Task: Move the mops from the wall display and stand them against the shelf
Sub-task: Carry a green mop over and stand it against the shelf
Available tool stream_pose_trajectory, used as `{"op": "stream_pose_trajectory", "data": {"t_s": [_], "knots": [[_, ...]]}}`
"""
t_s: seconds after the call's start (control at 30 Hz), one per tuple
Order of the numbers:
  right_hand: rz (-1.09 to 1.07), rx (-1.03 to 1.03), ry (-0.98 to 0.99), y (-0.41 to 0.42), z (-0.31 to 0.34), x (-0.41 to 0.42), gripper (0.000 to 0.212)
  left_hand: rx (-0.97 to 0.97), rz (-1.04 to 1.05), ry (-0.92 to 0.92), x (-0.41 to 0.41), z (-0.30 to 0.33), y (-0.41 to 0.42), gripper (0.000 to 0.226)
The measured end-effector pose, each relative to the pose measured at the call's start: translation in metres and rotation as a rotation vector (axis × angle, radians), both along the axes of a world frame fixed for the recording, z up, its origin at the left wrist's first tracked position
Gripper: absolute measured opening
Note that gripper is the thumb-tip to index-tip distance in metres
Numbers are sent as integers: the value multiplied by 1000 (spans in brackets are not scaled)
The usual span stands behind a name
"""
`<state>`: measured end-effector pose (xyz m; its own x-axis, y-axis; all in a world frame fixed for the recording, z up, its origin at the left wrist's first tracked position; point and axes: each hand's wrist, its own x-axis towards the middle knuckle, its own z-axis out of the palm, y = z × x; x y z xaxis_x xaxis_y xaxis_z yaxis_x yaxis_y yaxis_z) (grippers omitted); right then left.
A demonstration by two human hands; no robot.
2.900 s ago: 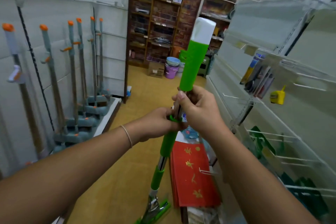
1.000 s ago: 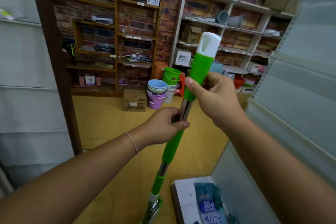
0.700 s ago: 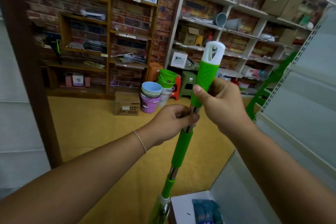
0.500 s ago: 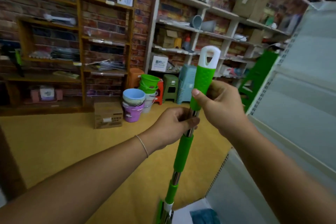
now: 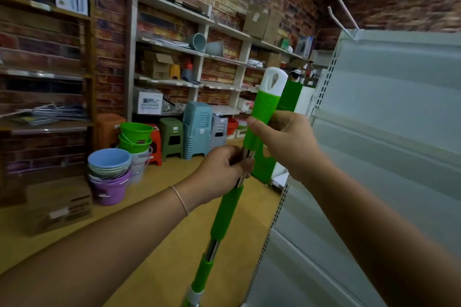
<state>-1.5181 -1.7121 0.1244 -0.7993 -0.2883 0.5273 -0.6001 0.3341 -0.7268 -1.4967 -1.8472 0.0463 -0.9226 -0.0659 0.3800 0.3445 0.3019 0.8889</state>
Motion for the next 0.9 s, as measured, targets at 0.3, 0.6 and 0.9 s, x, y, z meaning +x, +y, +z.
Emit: {"op": "stream_pose_trajectory", "data": {"t_s": [0.3,0.6,0.9], "knots": [[-42,-75,33,-1,22,-70,21,2,-40,44,-77,23,6,23],[-196,-142,85,8,73,-128,20,-27,-196,114,-152,78,17,14],[-463,-146,198,6,127,-164,27,-69,-360,181,-213,141,24,13]]}}
